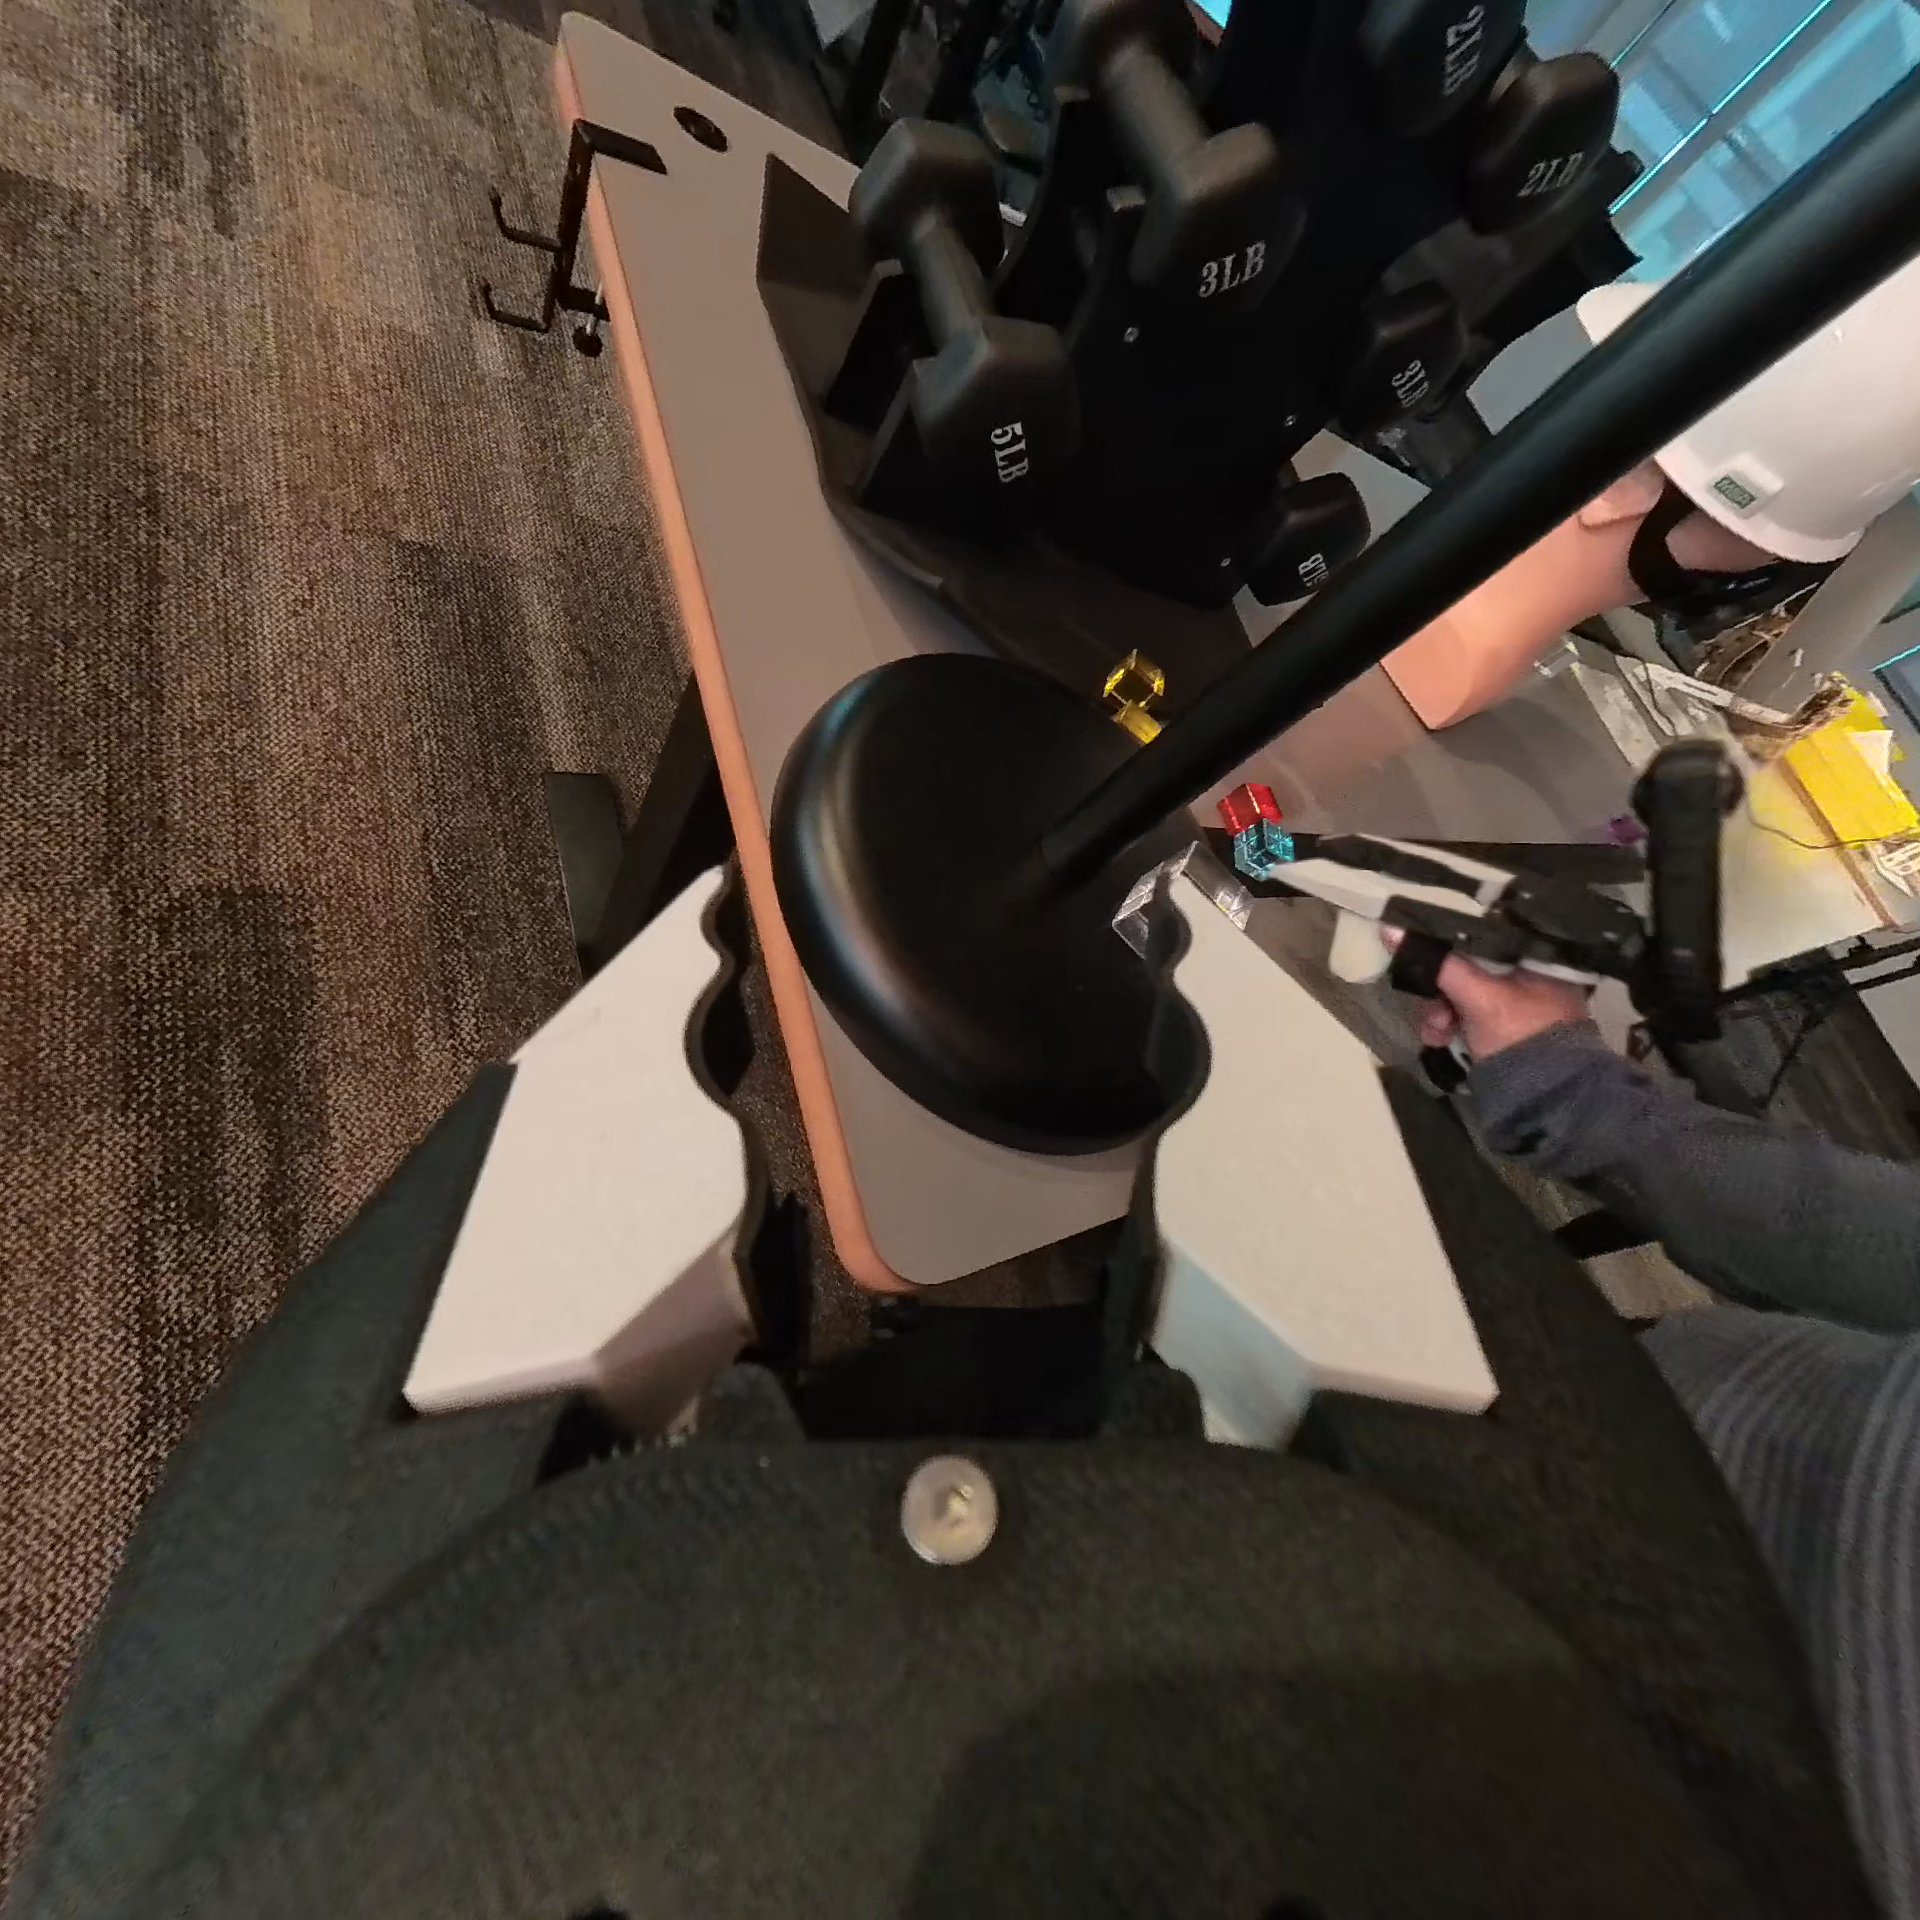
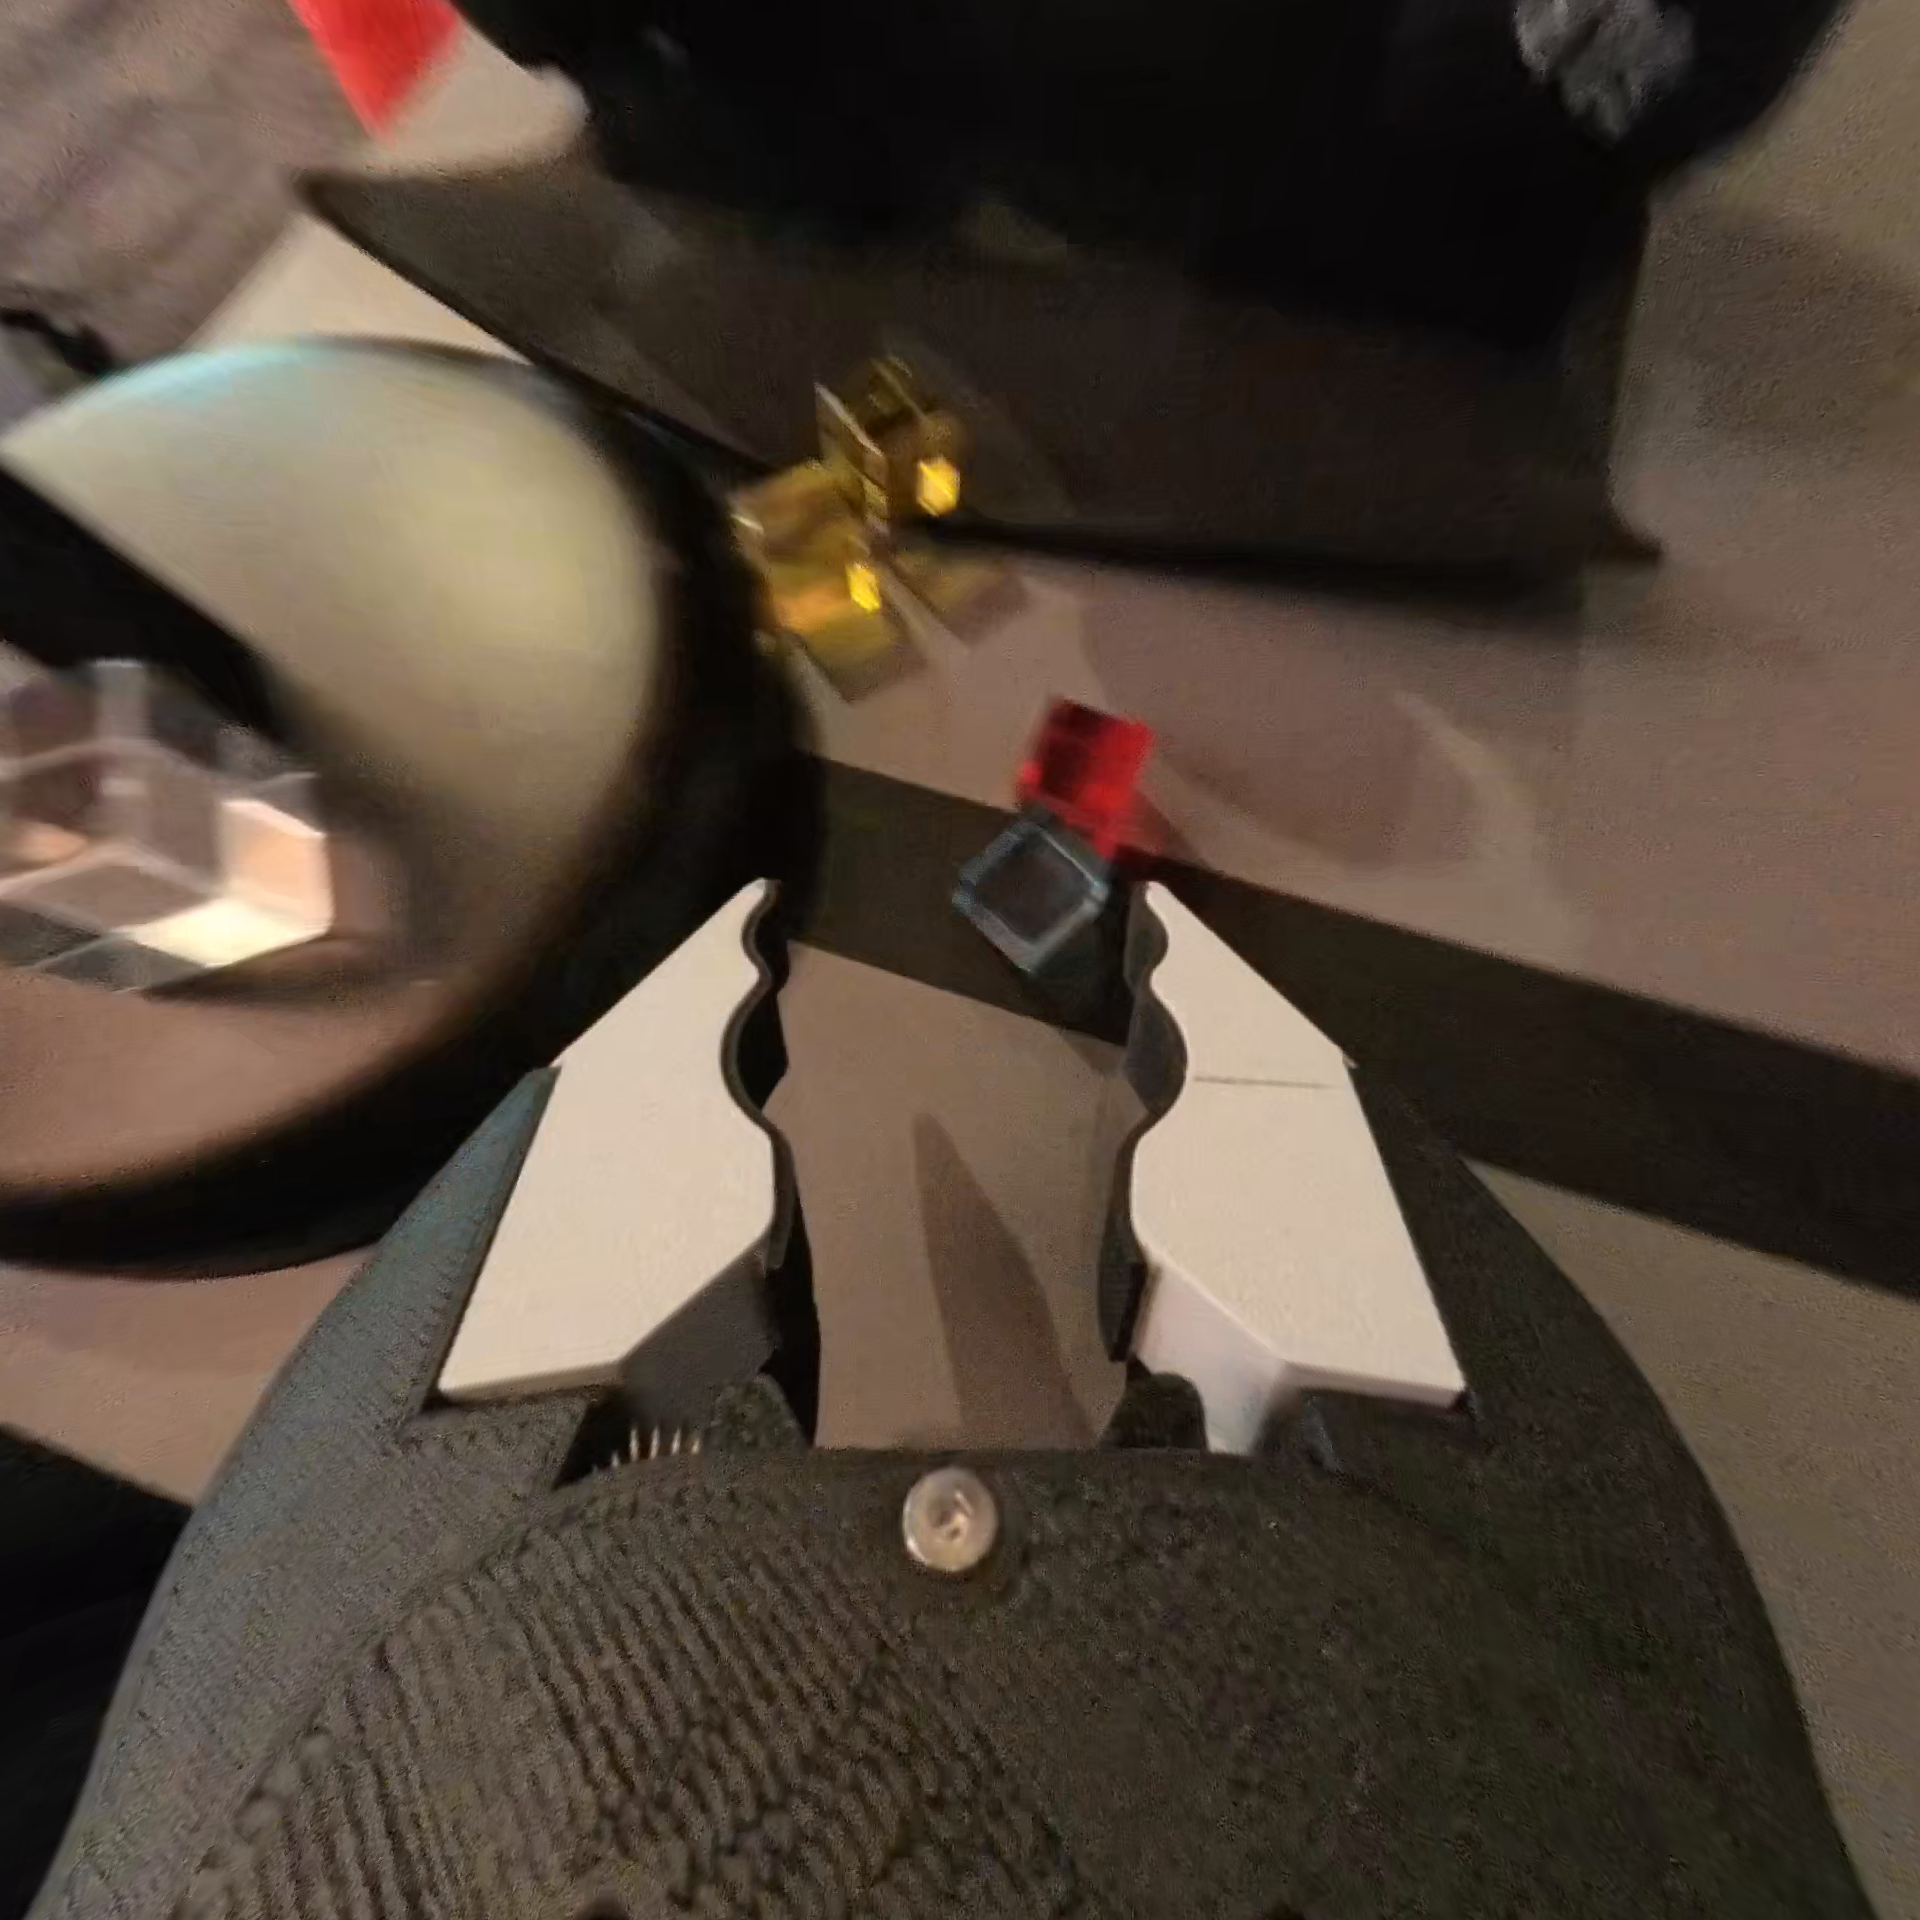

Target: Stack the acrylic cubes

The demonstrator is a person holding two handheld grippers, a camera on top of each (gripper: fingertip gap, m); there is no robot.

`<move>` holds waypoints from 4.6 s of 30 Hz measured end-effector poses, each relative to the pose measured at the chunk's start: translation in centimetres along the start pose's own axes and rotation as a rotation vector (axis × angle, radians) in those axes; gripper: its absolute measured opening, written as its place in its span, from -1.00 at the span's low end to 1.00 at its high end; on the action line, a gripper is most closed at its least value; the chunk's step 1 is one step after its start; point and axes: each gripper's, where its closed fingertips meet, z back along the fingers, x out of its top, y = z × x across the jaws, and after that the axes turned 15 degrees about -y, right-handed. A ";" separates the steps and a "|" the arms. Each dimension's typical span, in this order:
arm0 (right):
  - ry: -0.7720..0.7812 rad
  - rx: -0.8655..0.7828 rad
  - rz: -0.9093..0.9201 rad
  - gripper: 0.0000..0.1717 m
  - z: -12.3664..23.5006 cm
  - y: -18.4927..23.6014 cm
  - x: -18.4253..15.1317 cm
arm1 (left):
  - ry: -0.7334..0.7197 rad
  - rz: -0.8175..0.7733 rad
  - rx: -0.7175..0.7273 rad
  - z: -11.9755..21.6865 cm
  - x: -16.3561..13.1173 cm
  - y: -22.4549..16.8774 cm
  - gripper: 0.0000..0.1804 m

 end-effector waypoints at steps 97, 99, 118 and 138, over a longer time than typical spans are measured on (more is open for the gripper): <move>0.063 -0.002 0.036 -0.71 -1.5 3.1 4.8 | 0.019 0.013 0.003 -0.9 -0.3 0.9 -0.15; 0.033 0.061 0.048 -0.71 -0.3 5.3 6.0 | 0.017 0.011 0.005 -0.9 -0.2 1.0 -0.15; 0.056 0.363 0.158 -0.71 3.2 15.4 6.6 | 0.019 0.001 -0.012 -1.2 0.2 0.5 -0.15; -0.224 0.225 0.024 -0.19 1.9 8.2 10.8 | -0.001 0.020 0.018 -0.7 0.4 1.7 -0.14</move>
